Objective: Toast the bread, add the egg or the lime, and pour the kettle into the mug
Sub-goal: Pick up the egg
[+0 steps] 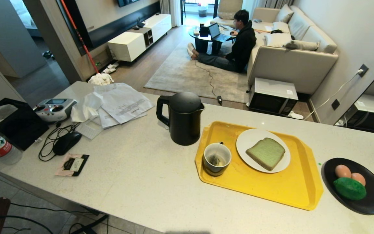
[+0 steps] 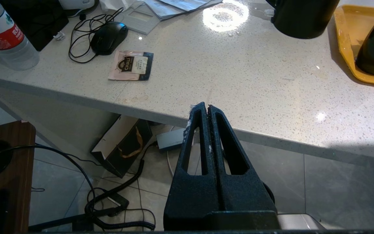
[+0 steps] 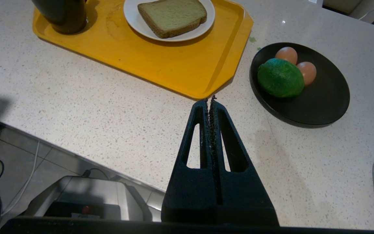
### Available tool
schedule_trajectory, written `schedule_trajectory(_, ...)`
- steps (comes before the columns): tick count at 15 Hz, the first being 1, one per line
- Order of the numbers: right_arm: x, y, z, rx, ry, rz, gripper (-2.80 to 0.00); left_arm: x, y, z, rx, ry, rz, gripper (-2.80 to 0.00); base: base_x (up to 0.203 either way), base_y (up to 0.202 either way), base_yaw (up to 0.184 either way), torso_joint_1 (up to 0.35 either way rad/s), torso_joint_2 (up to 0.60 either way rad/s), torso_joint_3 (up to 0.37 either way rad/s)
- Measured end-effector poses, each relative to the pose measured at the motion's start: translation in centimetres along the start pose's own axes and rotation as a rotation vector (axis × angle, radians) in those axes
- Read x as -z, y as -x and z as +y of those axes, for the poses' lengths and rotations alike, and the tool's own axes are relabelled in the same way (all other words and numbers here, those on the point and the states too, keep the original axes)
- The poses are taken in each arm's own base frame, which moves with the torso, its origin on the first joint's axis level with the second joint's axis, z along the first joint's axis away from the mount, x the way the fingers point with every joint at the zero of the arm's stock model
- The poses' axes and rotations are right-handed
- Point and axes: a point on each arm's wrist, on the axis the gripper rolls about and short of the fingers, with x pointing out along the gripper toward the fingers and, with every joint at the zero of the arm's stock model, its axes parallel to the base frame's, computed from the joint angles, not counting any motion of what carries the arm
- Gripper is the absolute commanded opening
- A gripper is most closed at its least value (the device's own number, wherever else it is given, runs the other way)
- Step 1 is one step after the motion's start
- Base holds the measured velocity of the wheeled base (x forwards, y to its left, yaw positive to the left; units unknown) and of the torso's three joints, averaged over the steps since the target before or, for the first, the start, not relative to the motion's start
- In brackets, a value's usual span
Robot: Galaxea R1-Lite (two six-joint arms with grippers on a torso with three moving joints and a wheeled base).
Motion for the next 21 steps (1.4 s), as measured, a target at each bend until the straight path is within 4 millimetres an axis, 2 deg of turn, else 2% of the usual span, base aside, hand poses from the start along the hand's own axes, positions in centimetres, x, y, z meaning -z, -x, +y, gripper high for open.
schedule_trajectory(21, 0.00, 0.00, 0.00, 0.000, 0.000, 0.000, -2.80, 0.00, 0.00, 0.00, 0.001, 0.000, 0.000, -2.80, 0.000, 0.000, 0.000, 0.000, 0.00, 0.000)
